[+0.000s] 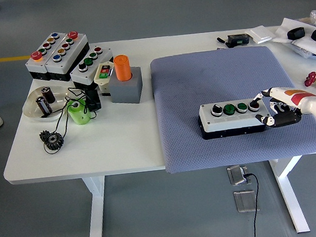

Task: Pick up the button,place it on the desk,press the button,press the button

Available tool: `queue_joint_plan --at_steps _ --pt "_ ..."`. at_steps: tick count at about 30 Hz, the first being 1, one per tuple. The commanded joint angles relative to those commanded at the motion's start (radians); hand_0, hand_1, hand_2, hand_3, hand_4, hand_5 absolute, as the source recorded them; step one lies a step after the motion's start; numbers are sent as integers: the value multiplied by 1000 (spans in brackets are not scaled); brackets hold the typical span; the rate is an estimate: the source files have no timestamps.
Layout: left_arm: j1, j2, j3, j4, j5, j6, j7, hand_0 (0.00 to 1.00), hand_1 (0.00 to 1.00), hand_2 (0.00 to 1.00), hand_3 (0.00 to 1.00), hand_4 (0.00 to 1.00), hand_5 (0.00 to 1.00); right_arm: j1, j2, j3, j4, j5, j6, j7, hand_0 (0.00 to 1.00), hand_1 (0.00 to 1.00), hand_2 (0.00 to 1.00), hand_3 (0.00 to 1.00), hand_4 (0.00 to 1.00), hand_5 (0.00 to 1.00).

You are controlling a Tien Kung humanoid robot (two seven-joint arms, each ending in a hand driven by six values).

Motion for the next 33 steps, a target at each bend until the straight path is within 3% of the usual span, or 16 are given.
queue_joint_plan --at_steps 5,11,23,33 --pt "-2 2 5 0 -6 0 -1 656 704 718 517 329 964 3 -11 46 43 -5 -13 7 79 2 79 681 608 372" --pt "-3 2 7 0 -7 0 -1 657 704 718 518 329 963 14 2 34 64 -6 -16 5 80 2 79 682 607 377" --pt "-4 1 12 0 -11 0 -1 658 705 719 520 329 963 34 44 -37 20 -12 -7 -1 80 2 79 683 609 393" --pt "-6 1 16 0 -16 -1 -2 661 704 720 520 330 964 31 52 -67 -5 -12 0 -5 80 2 79 683 614 402"
